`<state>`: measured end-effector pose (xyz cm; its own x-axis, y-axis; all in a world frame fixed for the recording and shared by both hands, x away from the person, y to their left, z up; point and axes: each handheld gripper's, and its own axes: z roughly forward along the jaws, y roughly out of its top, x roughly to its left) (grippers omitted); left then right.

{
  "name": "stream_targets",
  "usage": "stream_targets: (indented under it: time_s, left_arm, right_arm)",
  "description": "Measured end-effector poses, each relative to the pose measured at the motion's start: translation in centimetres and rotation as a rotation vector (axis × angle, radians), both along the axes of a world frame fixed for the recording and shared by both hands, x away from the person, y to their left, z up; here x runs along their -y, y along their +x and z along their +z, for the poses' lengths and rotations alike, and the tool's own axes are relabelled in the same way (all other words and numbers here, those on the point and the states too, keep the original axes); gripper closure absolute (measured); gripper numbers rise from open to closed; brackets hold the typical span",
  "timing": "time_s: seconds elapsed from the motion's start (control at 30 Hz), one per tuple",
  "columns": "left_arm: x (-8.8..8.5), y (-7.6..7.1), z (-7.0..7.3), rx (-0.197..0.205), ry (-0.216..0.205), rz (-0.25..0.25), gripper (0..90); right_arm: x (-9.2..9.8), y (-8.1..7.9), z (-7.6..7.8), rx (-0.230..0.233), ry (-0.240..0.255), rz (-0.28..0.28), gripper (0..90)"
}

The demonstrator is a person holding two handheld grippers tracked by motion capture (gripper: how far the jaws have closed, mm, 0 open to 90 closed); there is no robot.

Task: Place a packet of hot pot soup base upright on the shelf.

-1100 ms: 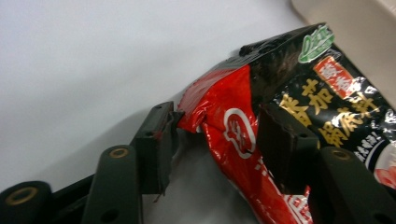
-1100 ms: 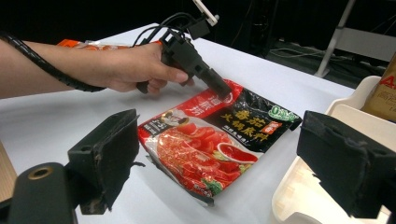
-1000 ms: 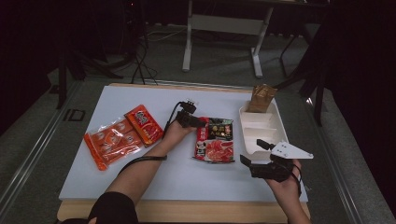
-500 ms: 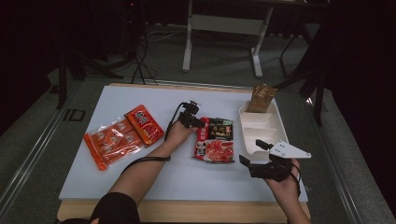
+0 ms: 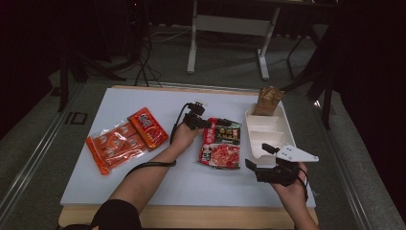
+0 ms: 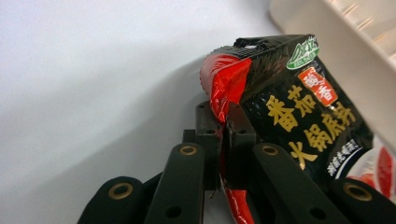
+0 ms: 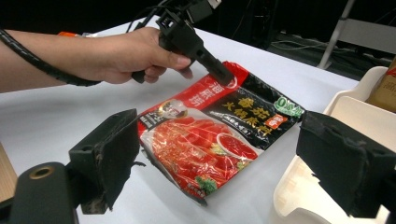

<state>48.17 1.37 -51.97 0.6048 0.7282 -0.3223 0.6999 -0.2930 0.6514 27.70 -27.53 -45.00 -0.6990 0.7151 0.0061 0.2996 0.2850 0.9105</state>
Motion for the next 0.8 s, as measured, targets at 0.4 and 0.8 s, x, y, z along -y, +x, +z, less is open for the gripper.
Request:
stream_targets:
  time_s: [0.4, 0.8]
  left_arm:
    - [-0.5, -1.9, 3.1, 0.064, -0.082, -0.026, 87.0]
    - [-0.9, -4.4, 5.5, 0.115, -0.139, -0.067, 86.9]
  right_arm:
    - [0.4, -0.1, 0.4, 0.014, 0.032, -0.016, 11.7]
    - [0.7, -0.1, 0.8, 0.026, 0.064, -0.003, 10.6]
